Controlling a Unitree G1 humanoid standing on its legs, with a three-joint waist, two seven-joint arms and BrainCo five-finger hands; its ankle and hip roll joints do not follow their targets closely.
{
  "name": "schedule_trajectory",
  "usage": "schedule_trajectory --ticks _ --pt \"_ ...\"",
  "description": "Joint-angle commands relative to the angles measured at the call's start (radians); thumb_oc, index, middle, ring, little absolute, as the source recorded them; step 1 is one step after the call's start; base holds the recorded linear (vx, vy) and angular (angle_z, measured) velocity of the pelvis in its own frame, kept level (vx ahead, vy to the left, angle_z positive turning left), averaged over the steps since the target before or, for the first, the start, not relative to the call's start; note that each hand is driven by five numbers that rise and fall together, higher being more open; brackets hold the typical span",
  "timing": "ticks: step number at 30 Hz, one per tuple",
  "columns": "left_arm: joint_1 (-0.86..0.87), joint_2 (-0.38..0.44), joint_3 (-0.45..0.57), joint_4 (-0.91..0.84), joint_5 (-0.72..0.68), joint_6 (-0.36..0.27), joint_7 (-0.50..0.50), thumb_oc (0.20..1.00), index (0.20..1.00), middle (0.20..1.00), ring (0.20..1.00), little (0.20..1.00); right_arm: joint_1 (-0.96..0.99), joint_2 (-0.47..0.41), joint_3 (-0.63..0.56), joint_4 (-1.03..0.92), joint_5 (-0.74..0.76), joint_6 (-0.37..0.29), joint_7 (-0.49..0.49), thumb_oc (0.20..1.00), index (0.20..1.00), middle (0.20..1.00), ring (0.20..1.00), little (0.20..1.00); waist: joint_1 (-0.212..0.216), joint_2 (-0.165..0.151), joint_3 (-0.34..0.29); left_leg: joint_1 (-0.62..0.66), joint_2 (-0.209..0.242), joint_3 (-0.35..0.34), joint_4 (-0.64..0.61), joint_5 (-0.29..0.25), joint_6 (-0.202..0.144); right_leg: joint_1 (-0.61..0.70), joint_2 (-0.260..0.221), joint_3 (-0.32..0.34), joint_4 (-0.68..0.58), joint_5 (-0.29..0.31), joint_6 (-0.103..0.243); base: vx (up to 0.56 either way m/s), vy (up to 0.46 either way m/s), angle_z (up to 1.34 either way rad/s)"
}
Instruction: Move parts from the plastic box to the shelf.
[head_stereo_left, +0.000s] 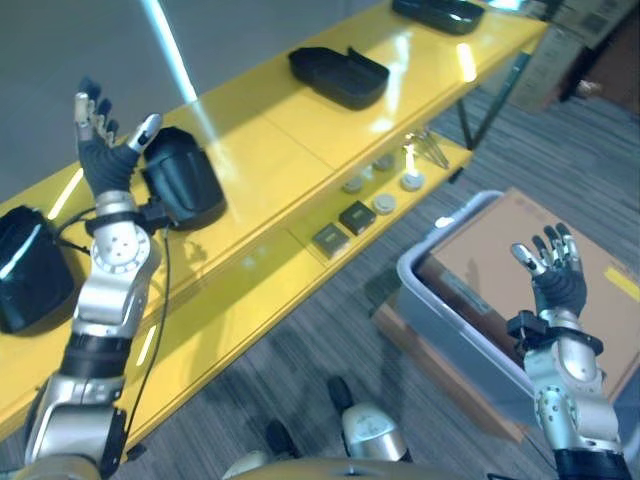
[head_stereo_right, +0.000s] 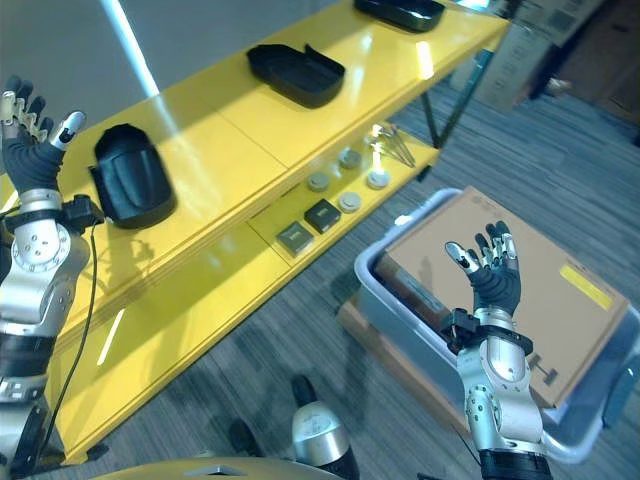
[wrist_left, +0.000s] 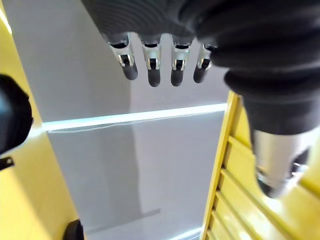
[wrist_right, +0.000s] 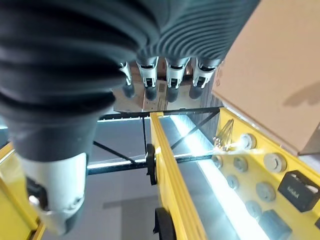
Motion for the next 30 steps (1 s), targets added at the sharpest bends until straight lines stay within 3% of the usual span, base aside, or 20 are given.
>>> schedule_trajectory --ticks 1,4,5,8,13,16,20,21,22,23,24,25,27,30 --pt "0.028 0.059 0.117 0.005 -0.037 -0.127 -0.084 1.0 1.0 1.0 1.0 1.0 -0.021 -0.009 -0.054 -0.023 -0.05 -0.057 -0.047 1.0 1.0 1.0 1.0 1.0 0.053 -0.025 -0.096 0.007 0.106 -0.016 0.041 -0.017 -0.048 -0.013 -0.061 -0.03 -0.005 -0.054 0.082 -0.08 0.015 0.23" --pt "0.168 0.054 0.184 -0.077 -0.117 -0.175 -0.194 1.0 1.0 1.0 1.0 1.0 -0.008 -0.001 -0.091 -0.025 -0.062 -0.046 -0.109 1.0 1.0 1.0 1.0 1.0 0.091 -0.032 -0.102 0.001 0.106 -0.037 0.041 -0.017 -0.051 -0.009 -0.067 -0.051 -0.005 -0.056 0.081 -0.08 -0.004 0.22" --pt "0.278 0.04 0.241 -0.13 -0.142 -0.194 -0.242 1.0 1.0 1.0 1.0 1.0 0.011 0.014 -0.125 -0.007 -0.018 -0.039 -0.148 1.0 1.0 1.0 1.0 1.0 0.122 -0.038 -0.104 -0.004 0.103 -0.057 0.04 -0.019 -0.052 -0.006 -0.07 -0.067 -0.005 -0.058 0.082 -0.07 0.003 0.37" --pt "0.44 0.006 0.322 -0.117 -0.144 -0.261 -0.28 1.0 1.0 1.0 1.0 1.0 0.074 0.055 -0.178 0.084 0.012 -0.066 -0.188 1.0 1.0 1.0 1.0 1.0 0.157 -0.046 -0.11 -0.008 0.098 -0.09 0.03 -0.016 -0.049 -0.003 -0.071 -0.084 -0.005 -0.058 0.081 -0.06 0.024 0.38" --pt "0.564 -0.08 0.37 -0.005 -0.304 -0.214 -0.256 1.0 1.0 1.0 1.0 1.0 0.13 0.089 -0.209 0.27 -0.035 -0.029 -0.218 1.0 1.0 1.0 1.0 1.0 0.197 -0.056 -0.114 -0.014 0.086 -0.133 0.019 -0.012 -0.045 -0.001 -0.074 -0.099 -0.005 -0.057 0.087 -0.03 0.028 0.19" --pt "0.608 -0.138 0.35 0.216 -0.378 -0.187 -0.252 1.0 1.0 1.0 1.0 1.0 0.119 0.098 -0.188 0.555 -0.04 0.016 -0.233 1.0 1.0 1.0 1.0 1.0 0.245 -0.066 -0.105 -0.019 0.079 -0.166 0.022 -0.01 -0.043 0.01 -0.08 -0.123 -0.005 -0.051 0.092 -0.05 -0.001 0.09" --pt "0.606 -0.148 0.295 0.464 -0.343 -0.12 -0.313 1.0 1.0 1.0 1.0 1.0 0.087 0.107 -0.125 0.8 0.019 0.067 -0.211 1.0 1.0 1.0 1.0 1.0 0.276 -0.073 -0.093 -0.023 0.074 -0.187 0.024 -0.009 -0.04 0.02 -0.085 -0.144 -0.005 -0.048 0.096 -0.04 -0.01 0.21" --pt "0.609 -0.16 0.239 0.627 -0.323 -0.108 -0.333 1.0 1.0 1.0 1.0 1.0 0.074 0.118 -0.087 0.933 0.063 0.101 -0.131 1.0 1.0 1.0 1.0 1.0 0.291 -0.076 -0.091 -0.025 0.07 -0.197 0.021 -0.009 -0.038 0.022 -0.087 -0.152 -0.005 -0.044 0.098 -0.03 -0.008 0.22" --pt "0.607 -0.163 0.22 0.697 -0.312 -0.113 -0.343 1.0 1.0 1.0 1.0 1.0 0.066 0.118 -0.073 0.971 0.048 0.104 -0.114 1.0 1.0 1.0 1.0 1.0 0.294 -0.076 -0.091 -0.026 0.068 -0.199 0.021 -0.009 -0.036 0.022 -0.088 -0.154 -0.005 -0.044 0.099 -0.03 -0.005 0.2" --pt "0.605 -0.165 0.204 0.754 -0.286 -0.079 -0.331 1.0 1.0 1.0 1.0 1.0 0.057 0.119 -0.059 1.002 0.015 0.118 -0.113 1.0 1.0 1.0 1.0 1.0 0.297 -0.076 -0.091 -0.027 0.067 -0.201 0.021 -0.01 -0.034 0.022 -0.088 -0.155 -0.005 -0.044 0.101 -0.02 0.031 0.14" --pt "0.551 -0.229 0.146 1.138 -0.269 -0.098 -0.406 1.0 1.0 1.0 1.0 1.0 -0.016 0.131 0.089 1.234 -0.129 0.205 0.042 1.0 1.0 1.0 1.0 1.0 0.305 -0.079 -0.092 -0.033 0.065 -0.199 0.028 -0.012 -0.028 0.025 -0.091 -0.16 -0.005 -0.04 0.103 -0.01 0.043 0.14" --pt "0.539 -0.238 0.128 1.201 -0.313 -0.111 -0.426 1.0 1.0 1.0 1.0 1.0 -0.026 0.144 0.122 1.264 -0.161 0.207 0.051 1.0 1.0 1.0 1.0 1.0 0.303 -0.079 -0.094 -0.032 0.065 -0.196 0.029 -0.014 -0.025 0.028 -0.094 -0.16 -0.005 -0.042 0.105 0.0 0.053 0.12" --pt "0.514 -0.254 0.103 1.284 -0.225 -0.088 -0.449 1.0 1.0 1.0 1.0 1.0 -0.049 0.172 0.186 1.348 -0.24 0.181 0.109 1.0 1.0 1.0 1.0 1.0 0.305 -0.081 -0.1 -0.03 0.066 -0.194 0.03 -0.016 -0.022 0.032 -0.096 -0.16 -0.005 -0.044 0.103 0.02 0.022 0.17" --pt "0.492 -0.274 0.039 1.344 -0.144 -0.089 -0.477 1.0 1.0 1.0 1.0 1.0 -0.064 0.207 0.269 1.366 -0.268 0.168 0.12 1.0 1.0 1.0 1.0 1.0 0.311 -0.084 -0.102 -0.032 0.064 -0.197 0.037 -0.023 -0.018 0.039 -0.101 -0.167 -0.005 -0.046 0.101 0.01 0.004 0.11"
